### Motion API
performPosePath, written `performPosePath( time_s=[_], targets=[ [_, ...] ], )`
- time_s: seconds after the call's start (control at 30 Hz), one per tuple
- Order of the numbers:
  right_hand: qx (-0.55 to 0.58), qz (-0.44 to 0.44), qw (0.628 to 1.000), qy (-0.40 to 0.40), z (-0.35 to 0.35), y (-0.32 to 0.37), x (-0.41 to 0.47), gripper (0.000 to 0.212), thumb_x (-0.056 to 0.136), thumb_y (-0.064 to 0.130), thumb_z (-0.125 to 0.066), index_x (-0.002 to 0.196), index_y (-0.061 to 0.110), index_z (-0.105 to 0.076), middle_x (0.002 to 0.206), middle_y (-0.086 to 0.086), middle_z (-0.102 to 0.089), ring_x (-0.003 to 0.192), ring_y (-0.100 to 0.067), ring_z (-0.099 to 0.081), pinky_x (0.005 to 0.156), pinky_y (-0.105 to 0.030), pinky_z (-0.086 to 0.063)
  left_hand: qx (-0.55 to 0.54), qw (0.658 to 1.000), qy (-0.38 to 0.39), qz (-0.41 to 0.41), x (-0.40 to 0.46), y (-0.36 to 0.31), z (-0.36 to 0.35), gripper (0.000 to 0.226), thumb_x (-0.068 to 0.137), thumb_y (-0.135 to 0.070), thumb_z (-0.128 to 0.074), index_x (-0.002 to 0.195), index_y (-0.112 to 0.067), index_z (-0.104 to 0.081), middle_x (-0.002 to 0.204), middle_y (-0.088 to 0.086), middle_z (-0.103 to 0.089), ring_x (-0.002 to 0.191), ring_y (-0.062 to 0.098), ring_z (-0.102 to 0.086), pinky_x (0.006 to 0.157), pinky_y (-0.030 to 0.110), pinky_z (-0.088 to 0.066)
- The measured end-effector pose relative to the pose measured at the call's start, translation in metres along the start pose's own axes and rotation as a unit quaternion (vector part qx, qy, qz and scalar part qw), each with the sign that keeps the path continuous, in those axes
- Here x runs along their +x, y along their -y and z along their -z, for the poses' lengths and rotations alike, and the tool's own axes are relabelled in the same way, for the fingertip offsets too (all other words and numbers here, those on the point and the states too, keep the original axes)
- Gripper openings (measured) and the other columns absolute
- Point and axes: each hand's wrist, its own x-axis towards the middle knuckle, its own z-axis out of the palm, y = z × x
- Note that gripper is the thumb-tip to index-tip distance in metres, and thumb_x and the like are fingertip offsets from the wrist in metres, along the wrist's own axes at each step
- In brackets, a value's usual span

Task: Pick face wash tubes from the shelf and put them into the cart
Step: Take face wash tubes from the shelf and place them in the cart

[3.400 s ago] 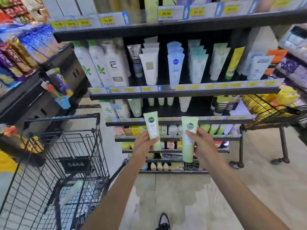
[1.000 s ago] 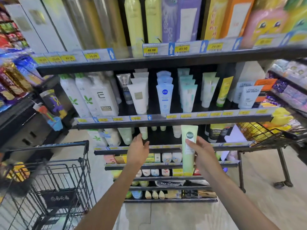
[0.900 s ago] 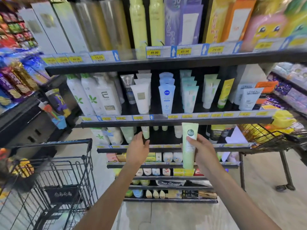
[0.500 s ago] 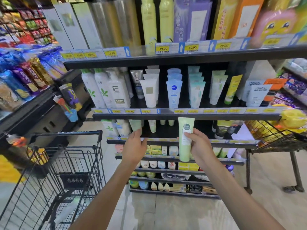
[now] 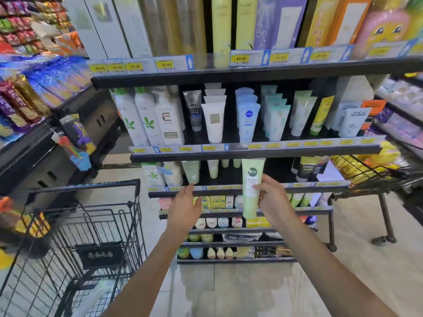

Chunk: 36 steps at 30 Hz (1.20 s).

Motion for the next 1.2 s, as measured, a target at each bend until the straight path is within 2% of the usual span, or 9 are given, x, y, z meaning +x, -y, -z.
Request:
performPosePath(
  time_s=[0.13, 0.33, 0.5, 0.53, 0.6, 0.73, 0.83, 1.0, 1.2],
  targets=[
    [-0.033, 0.024, 0.999, -0.021, -0.020, -0.011, 0.004, 0.031, 0.092, -0.009, -0.057, 0.119, 0.003, -0.067, 0.124, -0.024, -0.068, 0.106, -0.036, -0.064, 0.090, -0.050, -0.049, -0.004, 0.999, 0.032, -0.027, 0.010, 0.016, -0.004, 0.055, 0.107, -0.038, -0.049, 0.154, -0.012, -0.039, 0.153, 0.009, -0.048, 0.140, 0.029, -0.047, 0.109, 0.046, -0.045],
    [-0.061, 0.065, 0.996, -0.020, -0.035, -0.016, 0.026, 0.035, 0.091, -0.009, -0.063, 0.123, 0.005, -0.067, 0.122, -0.019, -0.071, 0.111, -0.034, -0.068, 0.098, -0.049, -0.054, 0.036, 0.995, 0.061, -0.063, 0.035, 0.032, -0.029, 0.053, 0.106, -0.033, -0.050, 0.152, -0.008, -0.041, 0.150, 0.014, -0.051, 0.136, 0.032, -0.049, 0.111, 0.045, -0.043],
    [-0.104, 0.088, 0.991, -0.009, -0.035, -0.026, 0.058, 0.030, 0.096, 0.000, -0.066, 0.125, 0.009, -0.067, 0.115, -0.008, -0.075, 0.103, -0.026, -0.071, 0.082, -0.044, -0.056, 0.086, 0.989, 0.058, -0.108, 0.063, 0.045, -0.067, 0.054, 0.105, -0.032, -0.054, 0.149, -0.003, -0.044, 0.146, 0.016, -0.054, 0.137, 0.032, -0.047, 0.119, 0.042, -0.035],
    [-0.107, 0.092, 0.990, -0.008, -0.033, -0.029, 0.067, 0.031, 0.096, 0.001, -0.067, 0.126, 0.009, -0.067, 0.115, -0.006, -0.076, 0.105, -0.027, -0.072, 0.081, -0.043, -0.059, 0.095, 0.987, 0.054, -0.118, 0.071, 0.048, -0.076, 0.054, 0.104, -0.032, -0.055, 0.149, -0.003, -0.044, 0.146, 0.016, -0.053, 0.138, 0.032, -0.046, 0.120, 0.042, -0.034],
    [-0.114, 0.097, 0.989, -0.010, -0.029, -0.038, 0.083, 0.032, 0.095, 0.002, -0.069, 0.126, 0.010, -0.067, 0.117, -0.004, -0.076, 0.110, -0.028, -0.072, 0.090, -0.047, -0.061, 0.111, 0.983, 0.045, -0.142, 0.085, 0.055, -0.094, 0.057, 0.103, -0.031, -0.057, 0.150, -0.001, -0.043, 0.148, 0.017, -0.051, 0.141, 0.033, -0.043, 0.122, 0.044, -0.031],
    [-0.096, 0.124, 0.988, -0.014, -0.019, -0.060, 0.118, 0.033, 0.092, 0.000, -0.072, 0.122, 0.011, -0.068, 0.121, -0.009, -0.075, 0.117, -0.031, -0.069, 0.103, -0.057, -0.053, 0.135, 0.976, 0.033, -0.169, 0.112, 0.070, -0.127, 0.063, 0.102, -0.030, -0.059, 0.153, 0.000, -0.038, 0.152, 0.018, -0.046, 0.144, 0.035, -0.038, 0.123, 0.046, -0.028],
    [-0.073, 0.139, 0.988, -0.014, -0.015, -0.072, 0.140, 0.037, 0.088, -0.002, -0.074, 0.123, 0.008, -0.068, 0.123, -0.015, -0.073, 0.120, -0.034, -0.067, 0.105, -0.057, -0.052, 0.169, 0.965, 0.016, -0.201, 0.125, 0.079, -0.145, 0.063, 0.102, -0.033, -0.059, 0.151, 0.002, -0.042, 0.148, 0.020, -0.051, 0.141, 0.037, -0.043, 0.123, 0.048, -0.028],
    [-0.077, 0.151, 0.985, 0.008, -0.013, -0.087, 0.172, 0.038, 0.089, -0.005, -0.072, 0.124, 0.005, -0.066, 0.125, -0.017, -0.072, 0.121, -0.032, -0.068, 0.105, -0.054, -0.053, 0.173, 0.955, -0.054, -0.236, 0.133, 0.087, -0.161, 0.057, 0.097, -0.027, -0.067, 0.142, 0.005, -0.052, 0.133, 0.023, -0.062, 0.127, 0.039, -0.056, 0.116, 0.050, -0.038],
    [-0.103, 0.123, 0.987, 0.024, -0.018, -0.104, 0.208, 0.040, 0.090, -0.011, -0.068, 0.128, 0.001, -0.063, 0.123, -0.018, -0.072, 0.118, -0.032, -0.069, 0.104, -0.049, -0.055, 0.176, 0.947, -0.093, -0.254, 0.133, 0.095, -0.173, 0.061, 0.093, -0.025, -0.070, 0.143, 0.004, -0.051, 0.134, 0.021, -0.062, 0.127, 0.038, -0.056, 0.116, 0.050, -0.039]
  ],
)
